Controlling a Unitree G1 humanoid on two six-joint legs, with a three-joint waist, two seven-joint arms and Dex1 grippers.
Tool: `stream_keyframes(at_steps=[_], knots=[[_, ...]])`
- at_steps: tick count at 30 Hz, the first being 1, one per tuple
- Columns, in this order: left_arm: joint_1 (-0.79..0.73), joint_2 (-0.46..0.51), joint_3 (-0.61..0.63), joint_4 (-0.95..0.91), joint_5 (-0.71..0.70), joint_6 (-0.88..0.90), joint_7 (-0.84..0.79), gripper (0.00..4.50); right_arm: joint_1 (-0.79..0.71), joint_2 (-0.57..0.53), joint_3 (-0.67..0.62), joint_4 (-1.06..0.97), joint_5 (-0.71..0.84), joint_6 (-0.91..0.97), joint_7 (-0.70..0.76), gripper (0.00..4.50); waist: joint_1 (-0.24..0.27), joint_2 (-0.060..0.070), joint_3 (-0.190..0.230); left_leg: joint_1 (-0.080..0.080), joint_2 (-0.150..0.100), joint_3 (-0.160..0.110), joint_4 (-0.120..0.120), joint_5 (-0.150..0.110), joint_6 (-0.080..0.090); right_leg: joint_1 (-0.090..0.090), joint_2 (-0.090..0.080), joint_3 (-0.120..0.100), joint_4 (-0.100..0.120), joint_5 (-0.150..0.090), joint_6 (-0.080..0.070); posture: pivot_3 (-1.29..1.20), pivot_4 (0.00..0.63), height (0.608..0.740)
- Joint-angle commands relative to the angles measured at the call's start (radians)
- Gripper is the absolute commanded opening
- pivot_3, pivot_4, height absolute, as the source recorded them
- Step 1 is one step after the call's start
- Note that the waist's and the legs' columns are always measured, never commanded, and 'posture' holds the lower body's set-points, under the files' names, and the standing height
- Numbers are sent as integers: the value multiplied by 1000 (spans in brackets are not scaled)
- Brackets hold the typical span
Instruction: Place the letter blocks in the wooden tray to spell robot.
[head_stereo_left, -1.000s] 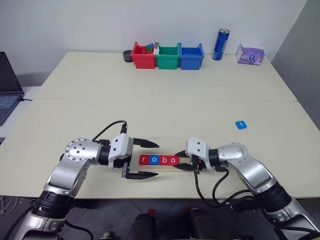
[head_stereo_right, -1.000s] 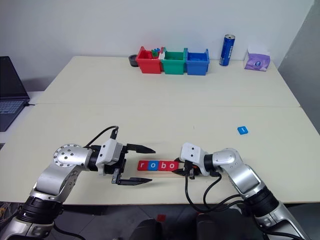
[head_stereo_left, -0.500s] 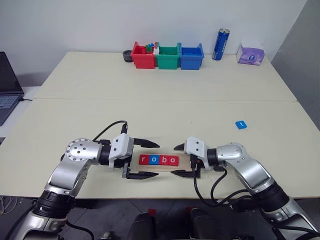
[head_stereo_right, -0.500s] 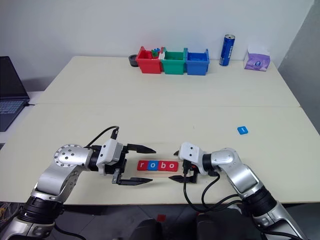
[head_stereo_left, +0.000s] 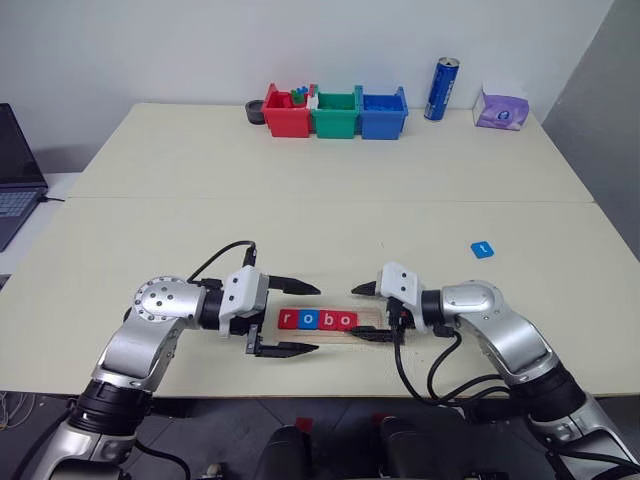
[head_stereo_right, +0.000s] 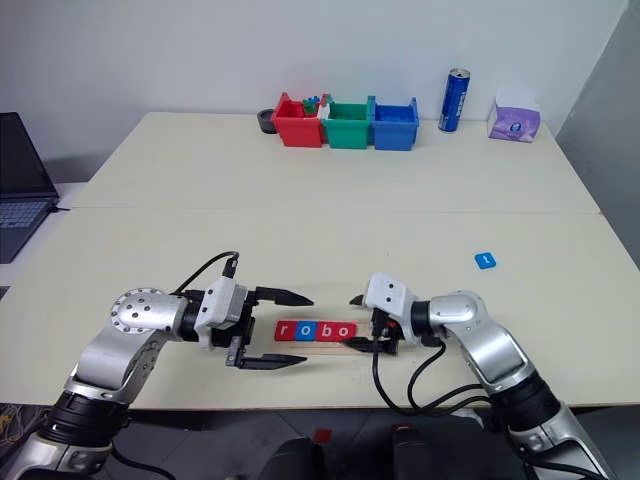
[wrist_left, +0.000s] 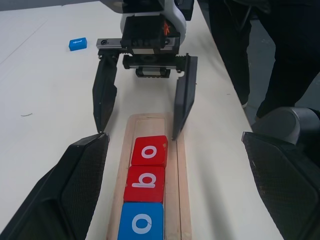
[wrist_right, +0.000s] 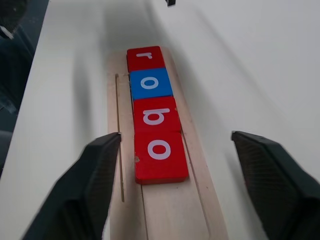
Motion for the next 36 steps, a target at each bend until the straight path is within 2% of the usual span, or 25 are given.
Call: stream_keyframes(at_steps=[1,7,21,22,26,36], knots=[[-14,-3,2,-7,0,-16,1,4500,7,-16,-35,-61,43,13,12,2536,0,0,0,0,0,0,0,0,0,0,0,0,0,0,0,0,150,740],[-17,-5,1,-2,3,-20,2,4500,29,-26,-22,-96,69,32,22,404,0,0,0,0,0,0,0,0,0,0,0,0,0,0,0,0,150,740],[-13,2,1,-3,3,-26,-3,4500,48,-31,1,-88,101,65,41,404,0,0,0,0,0,0,0,0,0,0,0,0,0,0,0,0,150,740],[-13,2,1,-3,3,-27,-3,4500,49,-31,1,-89,109,73,44,14,0,0,0,0,0,0,0,0,0,0,0,0,0,0,0,0,150,740],[-14,1,0,0,4,-30,-5,4500,56,-30,7,-93,146,122,51,14,0,0,0,0,0,0,0,0,0,0,0,0,0,0,0,0,150,740],[-9,6,3,-5,3,-33,-6,4500,41,1,35,-46,118,112,23,14,0,0,0,0,0,0,0,0,0,0,0,0,0,0,0,0,150,740]])
